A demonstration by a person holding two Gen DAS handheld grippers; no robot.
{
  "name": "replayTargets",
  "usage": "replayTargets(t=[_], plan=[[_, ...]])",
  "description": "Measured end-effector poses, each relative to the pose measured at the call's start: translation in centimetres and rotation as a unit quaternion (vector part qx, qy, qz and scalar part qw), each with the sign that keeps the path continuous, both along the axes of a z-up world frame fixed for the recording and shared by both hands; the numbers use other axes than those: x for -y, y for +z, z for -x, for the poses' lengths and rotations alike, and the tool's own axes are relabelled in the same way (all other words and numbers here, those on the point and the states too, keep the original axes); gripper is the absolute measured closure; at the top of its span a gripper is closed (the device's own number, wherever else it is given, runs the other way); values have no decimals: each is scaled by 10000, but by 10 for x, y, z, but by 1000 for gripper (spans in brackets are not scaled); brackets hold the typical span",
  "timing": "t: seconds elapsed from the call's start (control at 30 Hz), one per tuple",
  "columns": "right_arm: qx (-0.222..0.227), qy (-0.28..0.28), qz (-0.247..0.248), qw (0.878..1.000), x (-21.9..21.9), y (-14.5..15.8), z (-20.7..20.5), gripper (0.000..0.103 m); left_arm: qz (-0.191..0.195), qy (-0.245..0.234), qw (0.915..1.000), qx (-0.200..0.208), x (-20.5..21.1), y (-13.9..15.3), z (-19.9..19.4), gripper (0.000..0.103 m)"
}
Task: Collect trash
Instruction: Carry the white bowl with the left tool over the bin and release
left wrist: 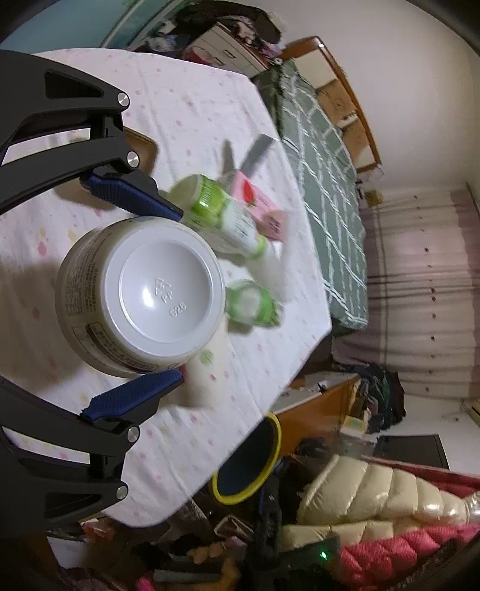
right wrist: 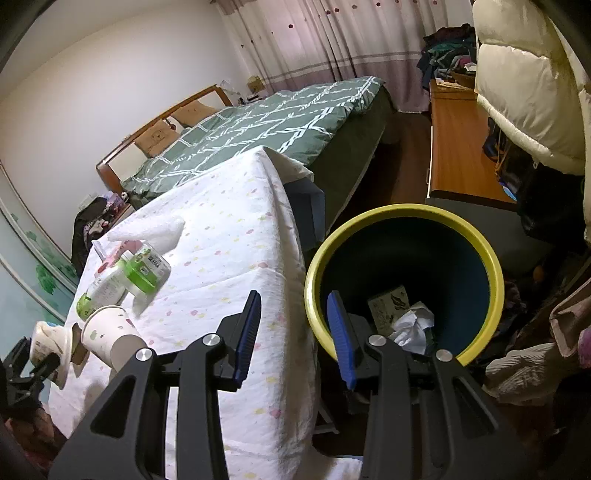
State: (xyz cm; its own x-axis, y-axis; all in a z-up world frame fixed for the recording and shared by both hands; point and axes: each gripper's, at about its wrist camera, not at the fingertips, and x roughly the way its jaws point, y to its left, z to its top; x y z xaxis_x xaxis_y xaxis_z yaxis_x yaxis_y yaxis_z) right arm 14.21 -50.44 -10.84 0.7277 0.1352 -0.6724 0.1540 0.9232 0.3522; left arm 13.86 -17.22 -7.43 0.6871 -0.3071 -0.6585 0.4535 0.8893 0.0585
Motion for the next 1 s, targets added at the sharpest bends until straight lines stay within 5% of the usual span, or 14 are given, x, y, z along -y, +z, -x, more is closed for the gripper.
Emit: replayTargets(t=[0.47, 1.0], plan=[[146, -531, -68, 9985, 42, -3, 43, 67, 211, -1159, 9930, -10, 124, 28, -32, 23], [68, -947, -49, 9955, 85, -24, 92, 67, -364, -2051, 9766, -541, 330, -32, -80, 23]])
